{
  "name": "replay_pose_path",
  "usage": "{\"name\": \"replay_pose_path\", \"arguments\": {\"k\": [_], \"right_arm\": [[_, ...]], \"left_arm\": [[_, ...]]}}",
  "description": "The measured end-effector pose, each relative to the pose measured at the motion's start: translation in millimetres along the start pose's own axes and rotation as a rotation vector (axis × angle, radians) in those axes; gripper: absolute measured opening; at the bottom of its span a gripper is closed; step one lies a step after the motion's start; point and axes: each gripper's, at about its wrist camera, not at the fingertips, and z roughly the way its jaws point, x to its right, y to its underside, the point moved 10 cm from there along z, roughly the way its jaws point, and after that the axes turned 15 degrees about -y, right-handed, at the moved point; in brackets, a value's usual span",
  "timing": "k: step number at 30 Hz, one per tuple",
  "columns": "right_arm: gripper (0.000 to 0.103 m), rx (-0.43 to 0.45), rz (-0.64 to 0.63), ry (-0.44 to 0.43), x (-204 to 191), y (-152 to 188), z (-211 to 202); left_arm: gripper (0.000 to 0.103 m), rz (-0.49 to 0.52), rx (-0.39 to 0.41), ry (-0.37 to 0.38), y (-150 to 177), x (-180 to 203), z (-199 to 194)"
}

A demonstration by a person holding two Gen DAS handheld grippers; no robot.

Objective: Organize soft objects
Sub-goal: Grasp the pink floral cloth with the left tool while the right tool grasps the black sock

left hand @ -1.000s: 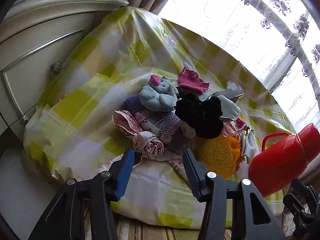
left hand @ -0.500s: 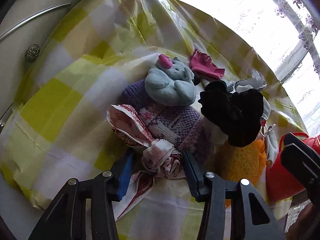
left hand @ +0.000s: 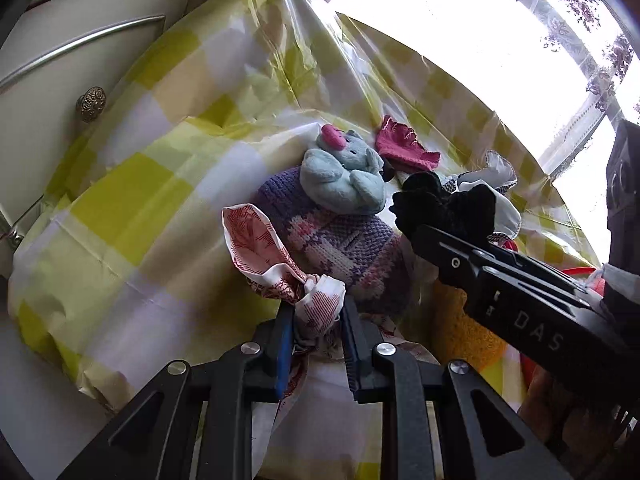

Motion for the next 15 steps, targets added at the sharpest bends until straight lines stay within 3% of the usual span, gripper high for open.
{"name": "replay_pose_path", "arguments": {"k": [4, 15], "right_arm": [[0.031, 0.026, -0.01, -0.003, -6, 2, -11], [0.027, 0.101, 0.08, -0.061, -14, 21, -66]], "left_arm": [[0.023, -0.012, 0.03, -0.007, 0, -4, -11], [0.023, 0.0, 0.106, -0.004, 5, -2, -48]]}}
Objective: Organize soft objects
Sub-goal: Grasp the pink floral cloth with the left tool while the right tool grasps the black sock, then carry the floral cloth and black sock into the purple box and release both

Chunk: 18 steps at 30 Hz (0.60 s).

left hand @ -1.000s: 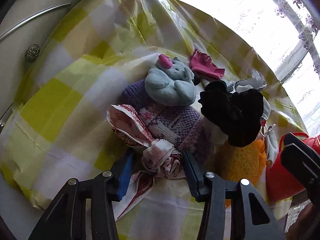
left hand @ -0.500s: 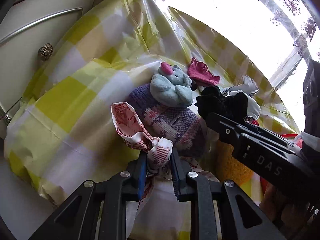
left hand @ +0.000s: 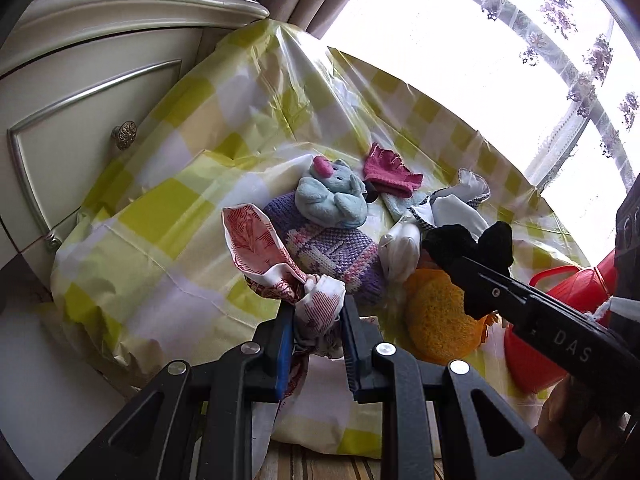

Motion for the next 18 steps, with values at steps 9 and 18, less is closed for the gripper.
{"name": "replay_pose_path", "arguments": {"k": [9, 18], "right_arm": [[0.026, -0.01, 0.065, 0.118, 18, 35, -52], [0.026, -0.004, 0.156, 0.261, 61, 75, -125]], "left_arm": [[0.023, 0.055, 0.013, 0.068, 13, 32, -36], [0.023, 0.15, -0.029, 0.211, 50, 101, -71]]}}
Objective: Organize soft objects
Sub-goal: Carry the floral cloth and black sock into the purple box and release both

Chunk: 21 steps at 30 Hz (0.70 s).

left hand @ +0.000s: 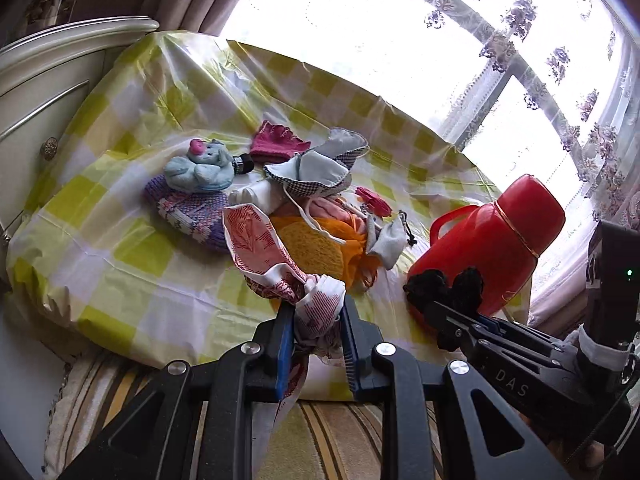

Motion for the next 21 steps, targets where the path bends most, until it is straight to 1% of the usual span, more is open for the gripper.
{"name": "replay_pose_path", "arguments": {"k": [7, 15, 21], "right_arm": [[0.026, 0.031, 0.073, 0.087, 53, 18, -46], [0.026, 0.066, 0.155, 0.199, 111, 39, -95], [0.026, 0.078, 0.229, 0.294, 157, 62, -129]], "left_arm": [[0.023, 0.083, -0.032, 0.096, 18, 67, -9], [0.023, 0.183, -0.057, 0.181, 39, 133, -19], [0.023, 0.271, -0.077, 0.247, 57, 185, -27]]}}
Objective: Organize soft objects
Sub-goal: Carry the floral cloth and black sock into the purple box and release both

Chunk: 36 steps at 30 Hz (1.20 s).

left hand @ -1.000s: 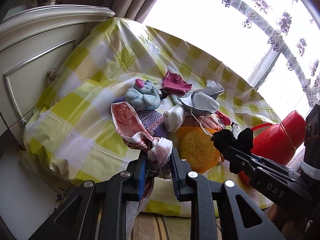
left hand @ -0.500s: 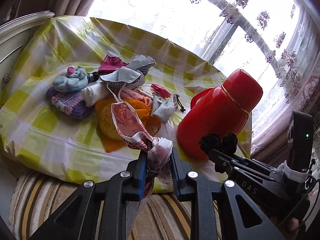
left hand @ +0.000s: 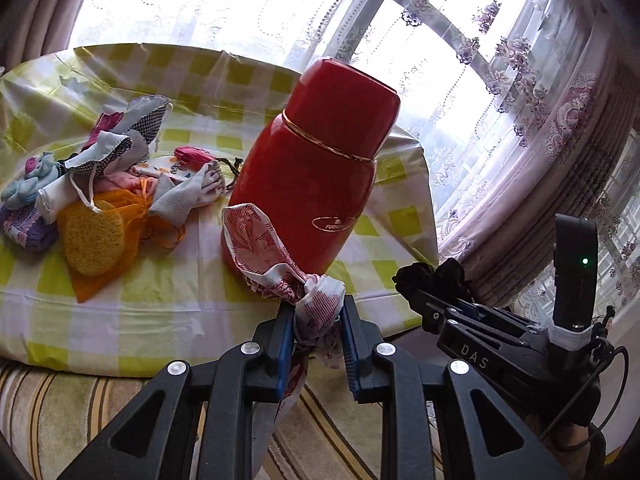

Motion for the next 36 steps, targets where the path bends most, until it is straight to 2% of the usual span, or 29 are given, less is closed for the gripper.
{"name": "replay_pose_path", "arguments": {"k": [11, 17, 19, 22, 24, 25, 28, 34, 36], "right_arm": [[0.026, -0.045, 0.156, 0.222, 118, 41, -36], [0.027, -0.075, 0.22, 0.311, 159, 66, -54], [0.027, -0.081, 0.24, 0.341, 170, 71, -58], [0.03, -0.087, 0.26, 0.385, 185, 78, -64], [0.036, -0.09, 0.27, 0.411, 191, 80, -67], [0.04, -0.091, 0.274, 0.422, 195, 80, -69], [0.048, -0.088, 0.271, 0.447, 200, 80, -73], [0.051, -0.084, 0.264, 0.444, 198, 77, -73], [0.051, -0.082, 0.261, 0.434, 194, 76, -72]], "left_arm": [[0.023, 0.175, -0.069, 0.148, 26, 102, 14], [0.023, 0.253, -0.116, 0.211, 45, 146, 17], [0.027, 0.271, -0.142, 0.229, 51, 157, 20], [0.034, 0.296, -0.177, 0.251, 60, 171, 24], [0.054, 0.312, -0.199, 0.249, 65, 177, 26], [0.057, 0.314, -0.204, 0.251, 67, 180, 27], [0.059, 0.326, -0.208, 0.262, 70, 184, 25], [0.059, 0.327, -0.203, 0.252, 68, 183, 27], [0.059, 0.328, -0.2, 0.225, 66, 178, 28]]}}
